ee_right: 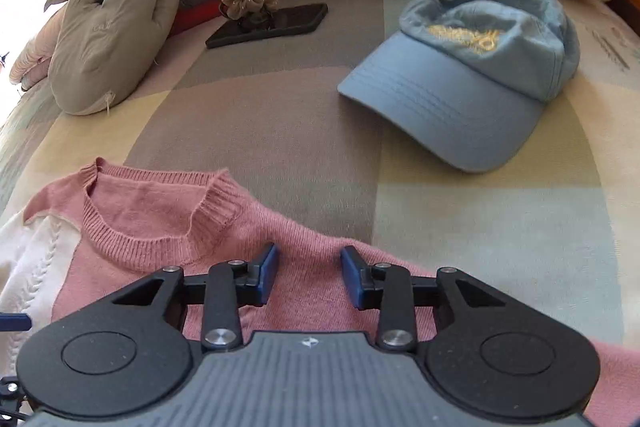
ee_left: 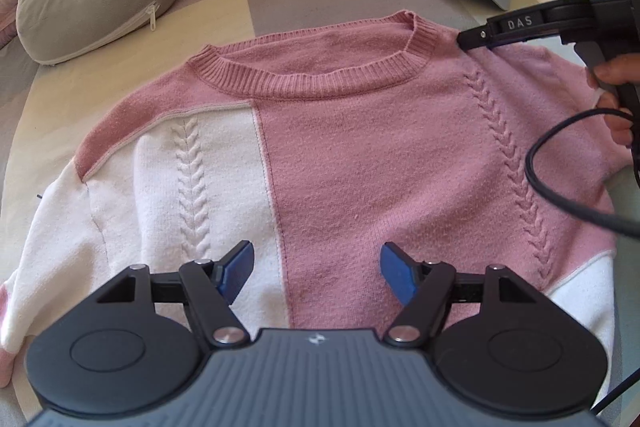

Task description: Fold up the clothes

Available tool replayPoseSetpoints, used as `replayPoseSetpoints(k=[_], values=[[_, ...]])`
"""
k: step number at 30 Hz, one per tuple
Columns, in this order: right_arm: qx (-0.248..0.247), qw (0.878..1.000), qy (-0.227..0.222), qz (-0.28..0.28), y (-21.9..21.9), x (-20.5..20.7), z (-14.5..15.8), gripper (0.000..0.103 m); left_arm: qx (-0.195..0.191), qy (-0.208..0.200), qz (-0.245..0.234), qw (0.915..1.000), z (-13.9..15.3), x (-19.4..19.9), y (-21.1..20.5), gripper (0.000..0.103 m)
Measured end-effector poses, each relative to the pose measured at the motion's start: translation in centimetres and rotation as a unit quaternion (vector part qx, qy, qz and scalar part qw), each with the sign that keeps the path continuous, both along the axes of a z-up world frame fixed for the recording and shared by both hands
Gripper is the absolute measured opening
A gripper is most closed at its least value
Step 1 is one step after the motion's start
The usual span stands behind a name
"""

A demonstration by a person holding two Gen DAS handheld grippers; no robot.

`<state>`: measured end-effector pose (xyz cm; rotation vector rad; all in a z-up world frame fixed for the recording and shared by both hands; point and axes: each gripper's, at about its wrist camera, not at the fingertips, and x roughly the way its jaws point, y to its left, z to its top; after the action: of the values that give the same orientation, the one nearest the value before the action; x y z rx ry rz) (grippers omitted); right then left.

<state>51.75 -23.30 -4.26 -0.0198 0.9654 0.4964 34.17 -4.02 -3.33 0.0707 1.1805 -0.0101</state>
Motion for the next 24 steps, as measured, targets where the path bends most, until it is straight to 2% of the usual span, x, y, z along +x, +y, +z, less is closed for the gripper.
replayPoseSetpoints(k=[2, 5, 7, 10, 13, 18, 24], values=[[-0.010, 1.000, -0.010, -0.001, 0.6, 0.3, 0.4, 0.042, 0.003, -0.002, 0.008, 1.0000, 0.4, -0.8, 0.4, 0.071], [0.006, 1.000, 0.006, 0.004, 0.1, 0.0, 1.2, 0.043, 0.015, -0.012, 0.012, 0.9997, 0.7, -1.7, 0.8, 0.071], [0.013, 1.000, 0.012, 0.014, -0.6, -1.3, 1.9, 0.046, 0.008, -0.015, 0.019, 0.9997, 0.3, -1.9, 1.3, 0.071], [0.014, 0.999, 0.028, 0.024, -2.1, -4.3, 2.3, 0.057, -0.025, 0.004, 0.033, 0.9992, -1.3, -1.7, 2.2, 0.071], [0.000, 0.997, 0.081, 0.011, -3.3, -6.7, 1.0, 0.061, -0.062, 0.006, 0.055, 0.9965, -2.3, -1.7, 3.0, 0.074], [-0.022, 0.995, 0.093, -0.033, -3.7, -9.6, 1.4, 0.066, -0.109, -0.017, 0.056, 0.9924, -0.1, -2.2, 4.9, 0.074], [-0.014, 0.994, 0.093, -0.056, -1.1, -10.0, 3.2, 0.066, -0.104, -0.065, 0.078, 0.9894, 2.8, -2.7, 9.9, 0.074]])
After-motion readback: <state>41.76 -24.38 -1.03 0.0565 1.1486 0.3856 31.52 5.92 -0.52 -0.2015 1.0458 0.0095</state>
